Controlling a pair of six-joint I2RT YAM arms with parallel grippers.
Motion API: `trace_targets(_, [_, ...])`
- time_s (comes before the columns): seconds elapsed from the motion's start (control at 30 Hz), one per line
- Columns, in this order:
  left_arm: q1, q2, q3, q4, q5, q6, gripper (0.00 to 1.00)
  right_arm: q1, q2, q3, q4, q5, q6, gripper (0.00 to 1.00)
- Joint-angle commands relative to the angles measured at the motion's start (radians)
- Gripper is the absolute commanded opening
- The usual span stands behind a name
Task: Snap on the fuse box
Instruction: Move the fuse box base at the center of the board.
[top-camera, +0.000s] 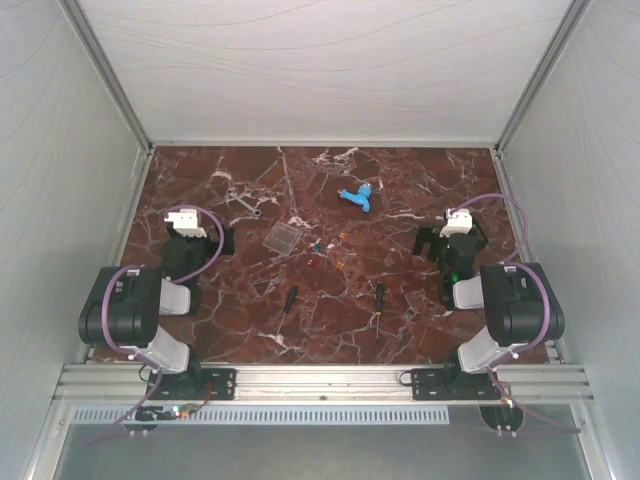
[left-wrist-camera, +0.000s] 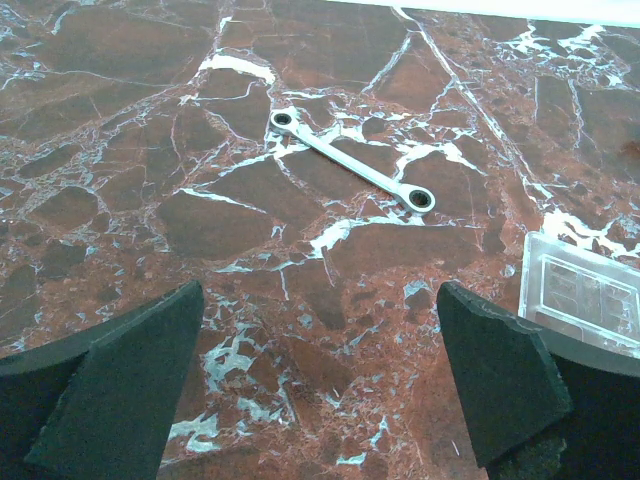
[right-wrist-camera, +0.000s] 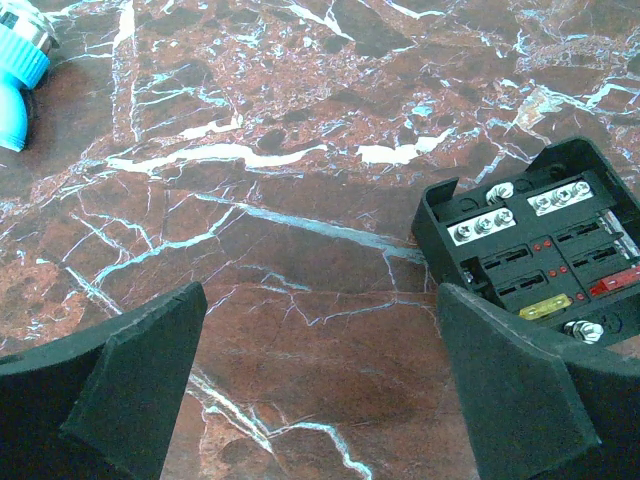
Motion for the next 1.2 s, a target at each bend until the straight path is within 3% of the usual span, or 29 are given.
trace_targets(0.0, [-0.003, 0.001, 0.030, 0.046, 0.019, 0.013, 1.00, -0.006, -0.004, 0.012, 0.068, 0.001, 0.003, 0.98])
trace_targets(0.33, [-0.003, -0.002, 0.029, 0.048, 0.019, 0.014, 1.00, -0.014, -0.009, 0.010, 0.072, -0.020, 0.005, 0.98])
trace_targets(0.53, [-0.003, -0.094, 0.037, -0.046, -0.053, -0.013, 1.00, -0.036, -0.132, 0.152, -0.253, -0.024, 0.036, 0.96])
trace_targets(0.73, [-0.003, -0.238, 0.069, -0.208, -0.269, -0.102, 1.00, -0.189, -0.191, 0.325, -0.535, -0.141, 0.194, 0.98])
trace_targets(0.87, [-0.002, -0.289, 0.155, -0.449, -0.372, -0.314, 1.00, -0.295, -0.112, 0.453, -0.679, -0.226, 0.283, 0.98])
trace_targets(1.0, [-0.002, -0.253, 0.338, -0.753, -0.256, -0.370, 1.00, -0.355, 0.006, 0.582, -0.801, -0.275, 0.319, 0.97])
trace_targets(1.17, [-0.001, -0.209, 0.358, -0.767, -0.031, -0.464, 1.00, -0.393, 0.113, 0.667, -0.856, -0.309, 0.288, 0.97])
